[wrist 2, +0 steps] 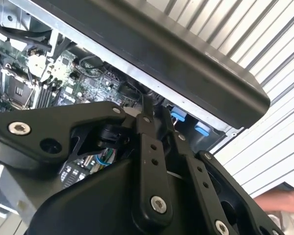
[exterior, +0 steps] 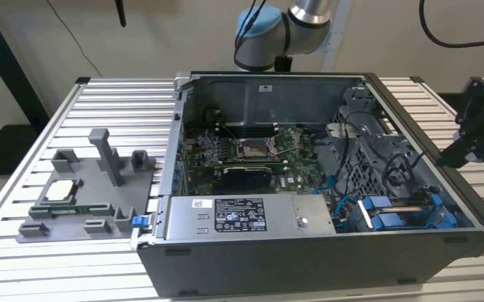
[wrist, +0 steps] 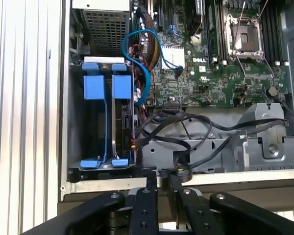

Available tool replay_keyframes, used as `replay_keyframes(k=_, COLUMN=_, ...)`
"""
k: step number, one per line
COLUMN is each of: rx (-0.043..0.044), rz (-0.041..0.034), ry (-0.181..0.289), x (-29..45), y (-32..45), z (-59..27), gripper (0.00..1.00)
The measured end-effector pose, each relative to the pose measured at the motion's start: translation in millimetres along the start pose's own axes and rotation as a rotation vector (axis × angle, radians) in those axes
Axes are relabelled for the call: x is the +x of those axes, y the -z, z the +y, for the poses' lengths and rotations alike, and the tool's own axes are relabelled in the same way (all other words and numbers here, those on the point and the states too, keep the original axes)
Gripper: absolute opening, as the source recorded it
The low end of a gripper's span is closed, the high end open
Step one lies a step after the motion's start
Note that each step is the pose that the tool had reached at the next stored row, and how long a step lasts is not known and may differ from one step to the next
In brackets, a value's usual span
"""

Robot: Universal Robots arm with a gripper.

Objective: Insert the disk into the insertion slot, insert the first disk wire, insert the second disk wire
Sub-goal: 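Insert the first disk wire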

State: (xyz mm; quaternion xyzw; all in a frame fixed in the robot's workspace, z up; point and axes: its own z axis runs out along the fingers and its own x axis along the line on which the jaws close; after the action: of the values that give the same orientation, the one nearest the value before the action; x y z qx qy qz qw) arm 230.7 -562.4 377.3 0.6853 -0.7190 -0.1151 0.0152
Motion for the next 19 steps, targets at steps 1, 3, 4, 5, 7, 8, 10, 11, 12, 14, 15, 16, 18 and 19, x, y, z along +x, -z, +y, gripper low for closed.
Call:
replay_keyframes(k=1, rx=0.0001, rz=0.0003, ry=0.000, x=0.5, y=0.5, z=0.0, gripper=1.00)
replay_keyframes(k=3, rx=0.0001, rz=0.0002, ry=0.000, x=0.6, y=0.3, z=0.0, gripper=1.00)
replay_keyframes(k=4, rx=0.0001, rz=0.0001, ry=0.000, x=0.7, y=-0.3, z=-0.1, gripper=1.00)
replay_keyframes(k=5, rx=0.0002, rz=-0.0001, ry=-0.001, x=0.9, y=-1.2, z=-0.3, gripper=1.00)
replay_keyframes(k=7, rx=0.0005, rz=-0.0003, ry=-0.002, x=1.2, y=-3.1, z=-0.7, gripper=1.00)
replay_keyframes(k=8, rx=0.0006, rz=-0.0006, ry=-0.003, x=1.3, y=-3.7, z=-0.7, gripper=1.00)
replay_keyframes(k=10, rx=0.0008, rz=-0.0039, ry=-0.004, x=1.5, y=-4.2, z=-0.4, gripper=1.00)
replay_keyframes(k=11, rx=0.0008, rz=-0.0068, ry=-0.005, x=1.5, y=-4.4, z=-0.2, gripper=1.00)
replay_keyframes(k=12, rx=0.0007, rz=-0.0099, ry=-0.005, x=1.4, y=-4.6, z=-0.1, gripper=1.00)
replay_keyframes(k=14, rx=0.0005, rz=-0.0147, ry=-0.006, x=1.4, y=-4.5, z=-0.1, gripper=1.00)
replay_keyframes(k=15, rx=0.0006, rz=-0.0158, ry=-0.006, x=1.4, y=-4.5, z=0.0, gripper=1.00)
replay_keyframes(k=16, rx=0.0007, rz=-0.0164, ry=-0.007, x=1.3, y=-3.5, z=0.2, gripper=1.00)
replay_keyframes(k=18, rx=0.0006, rz=-0.0193, ry=-0.007, x=0.9, y=-0.8, z=0.7, gripper=1.00)
replay_keyframes(k=19, rx=0.0007, rz=-0.0195, ry=-0.008, x=0.9, y=-0.9, z=0.7, gripper=1.00)
